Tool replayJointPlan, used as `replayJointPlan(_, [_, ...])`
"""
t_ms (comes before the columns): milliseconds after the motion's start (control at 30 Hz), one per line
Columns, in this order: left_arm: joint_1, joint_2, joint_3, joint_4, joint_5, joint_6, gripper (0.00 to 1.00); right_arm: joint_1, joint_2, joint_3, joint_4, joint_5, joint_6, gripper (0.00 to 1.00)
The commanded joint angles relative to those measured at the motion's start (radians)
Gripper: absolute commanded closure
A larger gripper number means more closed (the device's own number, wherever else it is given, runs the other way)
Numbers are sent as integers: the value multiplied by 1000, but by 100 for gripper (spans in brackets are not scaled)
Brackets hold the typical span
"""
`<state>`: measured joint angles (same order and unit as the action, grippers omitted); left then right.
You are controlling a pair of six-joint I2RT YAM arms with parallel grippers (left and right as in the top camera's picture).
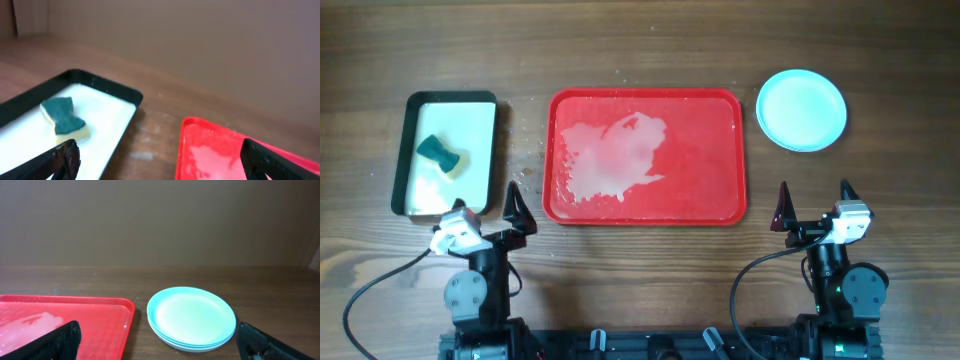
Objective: Clean dirty plates on tray and stack at the side
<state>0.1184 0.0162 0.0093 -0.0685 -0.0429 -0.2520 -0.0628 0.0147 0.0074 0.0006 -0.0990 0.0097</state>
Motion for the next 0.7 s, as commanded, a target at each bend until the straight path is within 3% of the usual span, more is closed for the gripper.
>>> replayJointPlan(0, [-6,-13,-3,-1,-21,57,0,-4,-10,-2,2,14,-9,0])
replayJointPlan(100, [-37,-13,-3,-4,1,211,0,-4,-10,-2,2,14,-9,0])
replayJointPlan(167, [-50,-13,-3,-5,8,250,0,-4,-10,-2,2,14,-9,0])
replayJointPlan(667, [-51,-13,-3,-7,19,321,0,-4,-10,-2,2,14,-9,0])
